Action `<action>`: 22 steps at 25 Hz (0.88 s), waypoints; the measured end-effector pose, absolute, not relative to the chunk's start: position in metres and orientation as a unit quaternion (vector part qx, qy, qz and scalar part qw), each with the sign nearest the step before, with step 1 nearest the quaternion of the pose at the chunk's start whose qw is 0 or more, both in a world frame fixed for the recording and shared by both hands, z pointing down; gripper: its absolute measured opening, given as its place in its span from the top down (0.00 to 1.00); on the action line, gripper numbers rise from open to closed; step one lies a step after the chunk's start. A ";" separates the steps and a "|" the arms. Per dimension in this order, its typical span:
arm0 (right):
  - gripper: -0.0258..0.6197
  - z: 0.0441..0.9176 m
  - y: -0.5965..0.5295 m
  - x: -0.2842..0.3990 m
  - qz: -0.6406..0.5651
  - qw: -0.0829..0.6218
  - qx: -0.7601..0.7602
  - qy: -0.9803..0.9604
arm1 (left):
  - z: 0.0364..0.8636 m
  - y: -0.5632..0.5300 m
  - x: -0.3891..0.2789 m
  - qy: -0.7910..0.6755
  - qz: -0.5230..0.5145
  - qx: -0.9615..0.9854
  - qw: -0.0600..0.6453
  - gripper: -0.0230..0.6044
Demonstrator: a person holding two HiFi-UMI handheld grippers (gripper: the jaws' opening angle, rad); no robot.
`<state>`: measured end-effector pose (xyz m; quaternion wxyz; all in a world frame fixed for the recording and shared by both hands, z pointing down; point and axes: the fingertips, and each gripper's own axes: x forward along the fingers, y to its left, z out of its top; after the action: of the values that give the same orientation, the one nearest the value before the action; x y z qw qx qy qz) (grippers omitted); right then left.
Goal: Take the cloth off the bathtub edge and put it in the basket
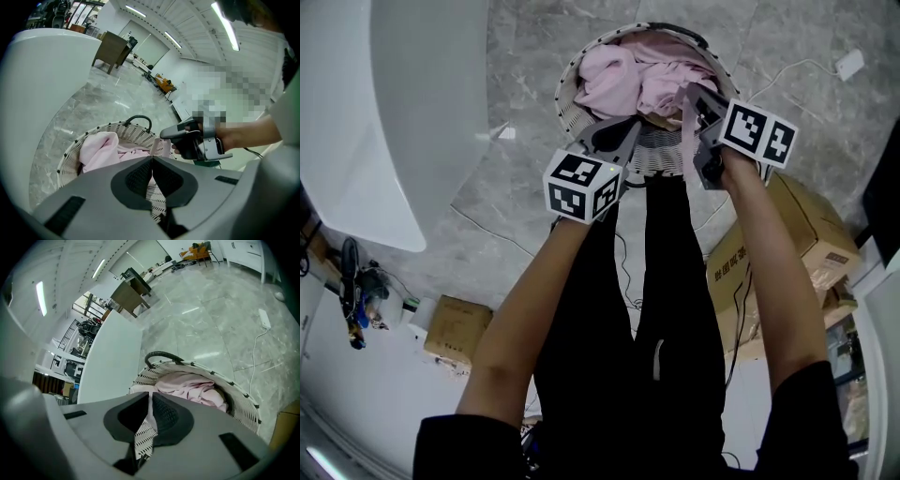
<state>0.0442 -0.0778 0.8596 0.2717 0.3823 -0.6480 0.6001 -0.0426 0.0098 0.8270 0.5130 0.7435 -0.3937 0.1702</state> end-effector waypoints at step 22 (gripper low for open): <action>0.89 0.847 -0.076 0.030 0.563 0.306 0.348 -0.684 | 0.812 0.017 -0.039 -0.403 0.159 0.749 0.501 0.94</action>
<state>0.0296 -0.0765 0.8470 0.3061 0.3478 -0.6841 0.5633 -0.0394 0.0166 0.8118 0.5009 0.7491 -0.4032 0.1593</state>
